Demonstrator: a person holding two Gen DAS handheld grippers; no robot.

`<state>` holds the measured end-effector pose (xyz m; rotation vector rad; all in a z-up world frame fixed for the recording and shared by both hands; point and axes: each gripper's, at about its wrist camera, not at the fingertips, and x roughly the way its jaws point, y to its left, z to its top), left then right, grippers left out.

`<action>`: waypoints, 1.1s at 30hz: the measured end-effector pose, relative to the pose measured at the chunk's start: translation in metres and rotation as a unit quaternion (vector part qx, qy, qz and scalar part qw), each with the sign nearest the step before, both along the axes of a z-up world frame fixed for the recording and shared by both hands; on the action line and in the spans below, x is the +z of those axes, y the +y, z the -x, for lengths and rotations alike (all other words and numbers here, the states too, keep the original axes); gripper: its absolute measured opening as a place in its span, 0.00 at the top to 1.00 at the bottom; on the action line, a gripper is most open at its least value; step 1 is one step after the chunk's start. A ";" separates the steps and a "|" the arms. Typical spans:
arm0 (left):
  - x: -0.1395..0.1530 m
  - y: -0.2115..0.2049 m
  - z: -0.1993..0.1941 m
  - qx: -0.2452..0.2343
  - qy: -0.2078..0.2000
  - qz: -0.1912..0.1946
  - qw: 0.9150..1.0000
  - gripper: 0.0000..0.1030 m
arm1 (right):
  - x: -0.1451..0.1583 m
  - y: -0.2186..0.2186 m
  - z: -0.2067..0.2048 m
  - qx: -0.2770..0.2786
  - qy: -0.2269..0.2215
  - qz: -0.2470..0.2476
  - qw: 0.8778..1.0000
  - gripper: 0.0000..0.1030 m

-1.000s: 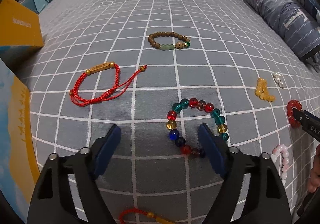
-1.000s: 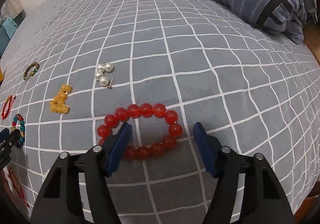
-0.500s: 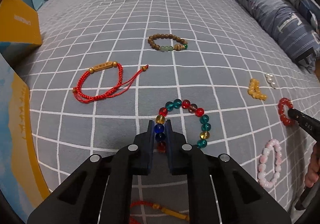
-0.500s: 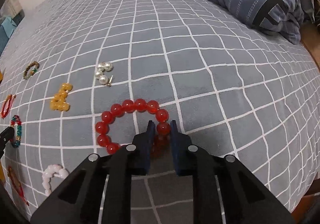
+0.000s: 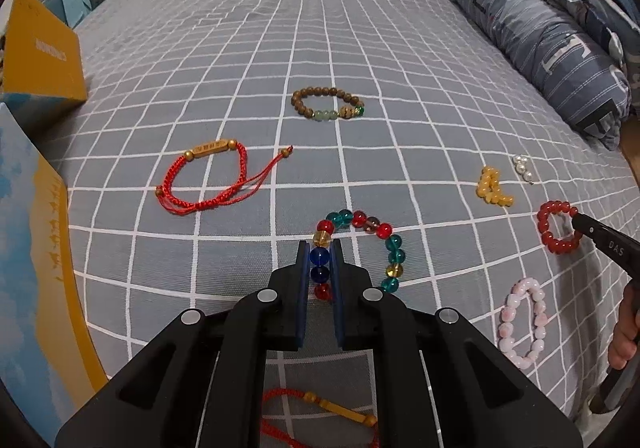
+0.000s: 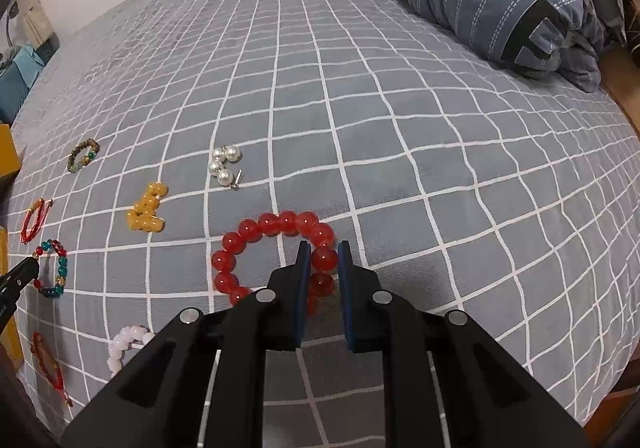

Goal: Organize jewelry
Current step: 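Carry both held bracelets over the open white box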

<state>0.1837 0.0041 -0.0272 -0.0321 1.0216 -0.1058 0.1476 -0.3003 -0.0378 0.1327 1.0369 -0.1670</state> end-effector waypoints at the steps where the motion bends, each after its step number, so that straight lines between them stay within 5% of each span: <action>1: 0.002 0.000 0.001 0.000 -0.002 0.001 1.000 0.91 | 0.001 0.000 0.000 0.001 -0.002 -0.001 1.000 0.87; 33: 0.065 0.007 0.048 0.003 -0.063 0.010 0.998 0.91 | 0.070 0.034 0.044 0.047 -0.091 -0.003 0.995 0.87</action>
